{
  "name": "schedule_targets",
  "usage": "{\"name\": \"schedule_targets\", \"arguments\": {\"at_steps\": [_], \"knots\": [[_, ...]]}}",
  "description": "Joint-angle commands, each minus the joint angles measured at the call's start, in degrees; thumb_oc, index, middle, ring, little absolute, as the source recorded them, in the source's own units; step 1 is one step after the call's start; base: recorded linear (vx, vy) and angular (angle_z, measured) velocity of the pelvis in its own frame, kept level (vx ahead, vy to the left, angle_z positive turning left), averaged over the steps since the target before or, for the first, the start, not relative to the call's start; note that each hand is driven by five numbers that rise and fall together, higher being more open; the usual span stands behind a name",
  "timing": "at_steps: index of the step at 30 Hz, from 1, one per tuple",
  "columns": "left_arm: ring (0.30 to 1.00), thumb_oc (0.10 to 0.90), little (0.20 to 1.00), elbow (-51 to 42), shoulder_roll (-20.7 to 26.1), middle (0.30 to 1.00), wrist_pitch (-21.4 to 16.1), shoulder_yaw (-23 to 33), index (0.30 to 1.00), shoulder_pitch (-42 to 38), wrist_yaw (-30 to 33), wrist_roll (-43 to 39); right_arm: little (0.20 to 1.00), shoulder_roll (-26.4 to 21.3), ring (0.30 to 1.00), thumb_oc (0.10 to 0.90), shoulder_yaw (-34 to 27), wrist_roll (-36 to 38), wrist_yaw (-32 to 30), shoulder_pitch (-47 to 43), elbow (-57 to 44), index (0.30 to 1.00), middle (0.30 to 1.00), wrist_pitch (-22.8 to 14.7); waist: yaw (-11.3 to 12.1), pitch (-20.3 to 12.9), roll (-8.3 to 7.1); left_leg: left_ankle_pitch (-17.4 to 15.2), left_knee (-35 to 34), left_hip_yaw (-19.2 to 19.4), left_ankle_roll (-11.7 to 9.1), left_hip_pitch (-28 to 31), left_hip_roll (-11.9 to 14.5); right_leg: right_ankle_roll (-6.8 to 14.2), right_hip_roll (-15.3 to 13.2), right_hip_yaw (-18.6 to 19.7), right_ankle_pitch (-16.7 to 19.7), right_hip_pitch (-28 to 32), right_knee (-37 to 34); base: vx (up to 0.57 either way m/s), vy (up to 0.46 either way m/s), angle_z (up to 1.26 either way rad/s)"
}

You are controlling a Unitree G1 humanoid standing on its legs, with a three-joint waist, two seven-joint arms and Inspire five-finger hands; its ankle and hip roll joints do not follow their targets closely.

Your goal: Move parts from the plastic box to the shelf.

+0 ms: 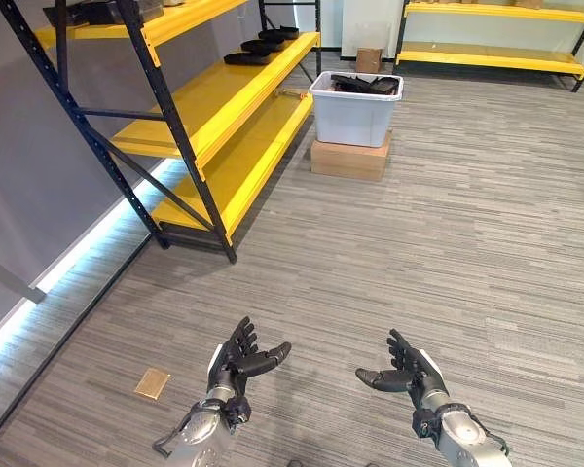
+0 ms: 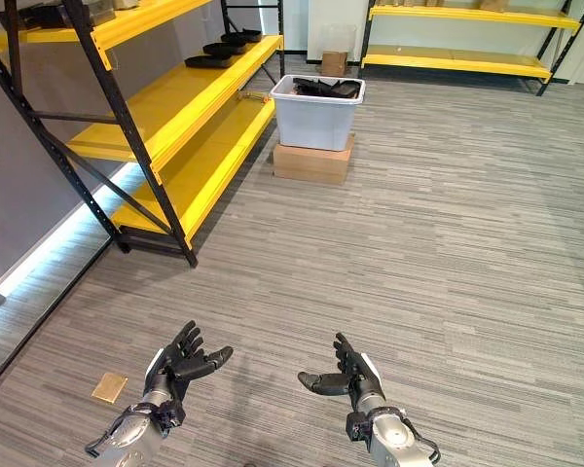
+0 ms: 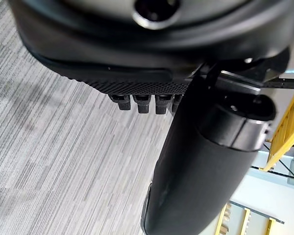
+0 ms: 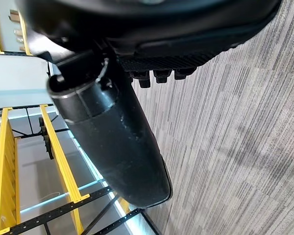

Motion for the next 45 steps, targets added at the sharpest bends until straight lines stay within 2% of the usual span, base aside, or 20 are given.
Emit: {"name": "schedule_targets", "arguments": {"at_steps": [1, 11, 22, 28, 31, 35, 38, 40, 42, 43, 45], "knots": [[1.000, 0.900, 1.000, -3.11, 0.05, 1.000, -4.32, 2.69, 1.000, -4.64, -1.43, -0.64, 1.000, -0.12, 1.000, 0.900, -0.92, 1.37, 0.55, -4.97, -4.34, 1.000, 1.000, -4.83, -0.13, -1.81, -1.94, -3.35, 1.65, -2.42, -5.41, 1.12, 8.06, 3.27, -4.39, 0.28, -6.34, 1.13, 4.04, 0.00, 0.000, 0.00], [1.000, 0.900, 1.000, -2.65, 0.18, 1.000, -3.83, 2.41, 1.000, -4.42, -1.98, -0.37, 1.000, -0.11, 1.000, 0.900, -0.69, 1.16, 0.76, -4.83, -4.15, 1.000, 1.000, -4.45, -0.02, -2.11, -1.98, -3.34, 1.30, -2.29, -5.42, 1.58, 8.02, 3.29, -4.36, 0.33, -6.12, 1.55, 3.38, 0.00, 0.000, 0.00], [1.000, 0.900, 1.000, -2.36, 1.47, 1.000, -4.02, 2.39, 1.000, -4.25, -1.98, 4.39, 1.000, -0.10, 1.000, 0.900, -0.86, 1.17, 0.72, -5.27, -3.78, 1.000, 1.000, -4.59, 0.00, -1.96, -1.90, -3.43, 1.30, -2.31, -5.29, 1.73, 7.84, 3.26, -4.42, 0.32, -6.12, 1.56, 3.52, 0.00, 0.000, 0.00], [1.000, 0.900, 1.000, -2.34, 3.09, 1.000, -4.43, 2.77, 1.000, -3.87, -1.96, 9.72, 1.000, -0.08, 1.000, 0.900, -1.29, 1.16, 0.84, -5.59, -3.47, 1.000, 1.000, -4.69, 0.17, -2.00, -1.82, -3.34, 0.72, -2.33, -5.25, 1.93, 7.73, 3.38, -4.44, 0.65, -5.76, 1.48, 2.93, 0.00, 0.000, 0.00], [1.000, 0.900, 1.000, -2.33, 3.25, 1.000, -4.60, 3.27, 1.000, -3.66, -1.67, 9.55, 1.000, -0.09, 1.000, 0.900, -1.00, 1.05, 0.93, -6.37, -2.93, 1.000, 1.000, -4.72, 0.42, -1.93, -1.96, -3.62, 1.46, -2.13, -5.16, 1.53, 7.67, 3.46, -4.52, 0.96, -5.55, 1.29, 2.61, 0.00, 0.000, 0.00], [1.000, 0.900, 1.000, -2.35, 3.65, 1.000, -4.87, 3.24, 1.000, -4.51, -1.48, 8.99, 1.000, -0.51, 1.000, 0.900, -0.46, 1.31, 0.73, -8.60, -2.52, 1.000, 1.000, -4.75, 0.77, -1.24, -2.54, -5.53, 5.90, -2.76, -4.71, -0.64, 7.01, 3.62, -5.36, 0.89, -5.70, 0.99, 3.59, -0.03, 0.049, 0.00], [1.000, 0.900, 1.000, -3.48, 4.32, 1.000, -5.24, 2.48, 1.000, -6.25, -1.17, 9.08, 1.000, -0.47, 1.000, 0.900, -0.06, 1.72, 0.62, -10.54, -2.62, 1.000, 1.000, -4.77, 1.36, -0.33, -2.89, -8.16, 10.79, -3.26, -3.46, -3.69, 5.14, 4.50, -7.24, 1.09, -5.97, -0.84, 7.50, -0.05, 0.122, 0.00], [1.000, 0.900, 1.000, -3.56, 4.42, 1.000, -5.35, 2.33, 1.000, -6.76, -0.96, 9.30, 1.000, -0.39, 1.000, 0.900, -0.06, 1.83, 0.62, -10.93, -2.52, 1.000, 1.000, -4.77, 1.40, -0.04, -2.87, -8.83, 11.91, -3.37, -3.08, -4.41, 4.51, 4.87, -7.82, 1.16, -6.12, -1.68, 9.28, -0.04, 0.132, 0.00], [1.000, 0.900, 1.000, -4.64, 5.00, 1.000, -5.34, 1.82, 1.000, -8.24, -0.63, 10.76, 1.000, -0.13, 1.000, 0.900, -0.18, 2.15, 0.53, -10.92, -3.06, 1.000, 1.000, -4.88, 1.22, 0.61, -2.80, -10.32, 14.71, -4.51, -1.95, -6.23, 2.39, 5.70, -9.59, 1.53, -5.45, -4.14, 14.80, -0.02, 0.180, 0.07], [1.000, 0.900, 1.000, -4.64, 5.00, 1.000, -5.34, 1.82, 1.000, -8.24, -0.63, 10.76, 1.000, -0.12, 1.000, 0.900, -0.18, 2.15, 0.53, -10.92, -3.06, 1.000, 1.000, -4.87, 1.22, 0.58, -2.80, -10.32, 14.73, -4.51, -1.95, -6.27, 2.38, 5.70, -9.60, 1.53, -5.46, -4.18, 14.83, -0.01, 0.160, 0.24], [1.000, 0.900, 1.000, -5.36, 5.55, 1.000, -5.50, 1.56, 1.000, -8.76, -0.70, 12.61, 1.000, 0.21, 1.000, 0.900, -0.52, 1.62, 0.81, -10.38, -3.42, 1.000, 1.000, -4.77, 0.79, 1.17, -2.50, -10.94, 15.17, -5.33, -0.31, -6.35, 1.02, 5.44, -10.61, 3.17, -2.02, -8.68, 23.54, -0.01, 0.231, 0.14]]}}
